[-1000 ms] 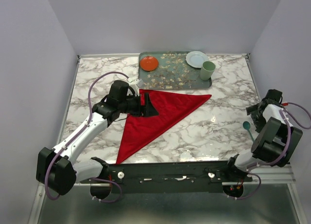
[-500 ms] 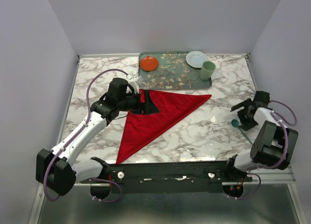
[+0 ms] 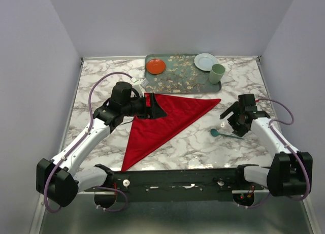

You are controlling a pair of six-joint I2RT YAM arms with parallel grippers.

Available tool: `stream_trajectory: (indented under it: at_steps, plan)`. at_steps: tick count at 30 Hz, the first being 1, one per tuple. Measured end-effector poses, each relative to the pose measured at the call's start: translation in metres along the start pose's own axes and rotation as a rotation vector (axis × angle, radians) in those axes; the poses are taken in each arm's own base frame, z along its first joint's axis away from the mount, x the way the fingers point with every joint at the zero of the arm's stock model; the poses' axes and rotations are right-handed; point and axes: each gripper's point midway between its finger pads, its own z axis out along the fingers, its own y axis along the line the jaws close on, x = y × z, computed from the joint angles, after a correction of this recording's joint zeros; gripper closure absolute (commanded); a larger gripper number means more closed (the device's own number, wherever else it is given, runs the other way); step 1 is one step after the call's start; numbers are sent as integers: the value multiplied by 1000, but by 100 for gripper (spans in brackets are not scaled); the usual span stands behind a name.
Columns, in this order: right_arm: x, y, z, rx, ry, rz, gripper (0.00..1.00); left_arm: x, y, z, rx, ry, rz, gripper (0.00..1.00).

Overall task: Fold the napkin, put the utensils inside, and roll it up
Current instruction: Grab a utensil with the right arm, then place the utensil onto the napkin

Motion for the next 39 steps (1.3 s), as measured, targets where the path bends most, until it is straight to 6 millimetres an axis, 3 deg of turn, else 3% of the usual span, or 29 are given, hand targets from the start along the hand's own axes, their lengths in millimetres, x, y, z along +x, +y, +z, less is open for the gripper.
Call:
stream_trajectory:
  at_steps: [2,3,8,13,16,23,29,31,39]
  plan:
    - [-5,-3,-8,22,-26,86,2,-1,0,0,2,-2,2,14]
    - [-5,-5,-9,33,-27,120,15,-1,0,0,2,-3,2,14]
    - [12,-15,-4,97,15,379,41,0,-1,0,4,-2,5,14]
    - [42,-38,11,185,70,593,45,-1,-4,-5,9,-12,19,14]
    - [44,-38,16,204,75,666,45,-2,-6,-6,13,-17,26,14]
    - [38,-32,23,222,77,731,48,0,-5,-7,9,-11,29,14]
    - [27,-31,30,293,96,739,80,1,-5,-9,6,-7,29,14]
    - [23,-31,33,338,111,723,99,1,-6,-10,8,-11,32,14]
    - [28,-33,26,383,162,598,99,0,-8,-12,12,-17,38,15]
